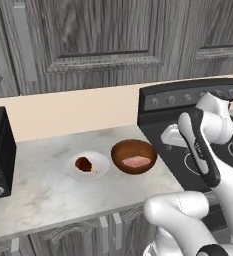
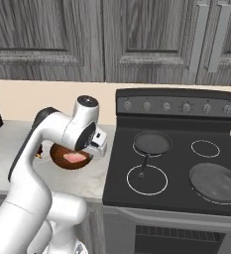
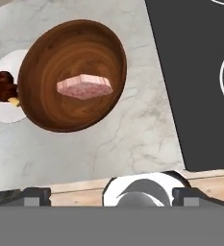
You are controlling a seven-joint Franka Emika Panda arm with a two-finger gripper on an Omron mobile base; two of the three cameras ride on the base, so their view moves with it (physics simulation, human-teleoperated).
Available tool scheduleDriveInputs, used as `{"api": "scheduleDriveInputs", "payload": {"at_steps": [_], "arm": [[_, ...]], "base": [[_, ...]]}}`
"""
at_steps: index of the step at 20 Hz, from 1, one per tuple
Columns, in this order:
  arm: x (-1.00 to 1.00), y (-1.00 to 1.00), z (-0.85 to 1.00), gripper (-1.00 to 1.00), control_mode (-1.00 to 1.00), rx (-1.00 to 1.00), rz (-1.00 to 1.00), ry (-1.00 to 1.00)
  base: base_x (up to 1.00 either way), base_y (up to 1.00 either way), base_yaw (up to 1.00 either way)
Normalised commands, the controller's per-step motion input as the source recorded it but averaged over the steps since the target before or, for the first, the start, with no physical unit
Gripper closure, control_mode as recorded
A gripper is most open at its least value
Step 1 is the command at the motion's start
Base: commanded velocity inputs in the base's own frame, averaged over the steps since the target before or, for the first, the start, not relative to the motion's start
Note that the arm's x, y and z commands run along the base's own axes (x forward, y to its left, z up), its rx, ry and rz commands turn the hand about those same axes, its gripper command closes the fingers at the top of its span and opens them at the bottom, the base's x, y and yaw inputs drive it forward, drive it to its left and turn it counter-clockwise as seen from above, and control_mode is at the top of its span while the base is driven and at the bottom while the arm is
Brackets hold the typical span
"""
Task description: Place one of the steaks on the plate and the other in the bowl. Then place the bowl in the fridge.
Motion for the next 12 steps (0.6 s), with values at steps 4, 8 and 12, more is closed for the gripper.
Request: {"api": "scheduleDriveInputs", "payload": {"at_steps": [4, 8, 12], "arm": [[0.7, -0.04, -0.39, -1.0, -1.0, 0.0, 0.0, 0.0], [0.63, 0.0, -0.44, -1.0, -1.0, 0.0, -0.01, 0.0], [0.62, 0.0, -0.41, -1.0, -1.0, 0.0, -0.01, 0.0]], "base": [[0.0, 0.0, 0.0], [0.0, 0.0, 0.0], [0.0, 0.0, 0.0]]}}
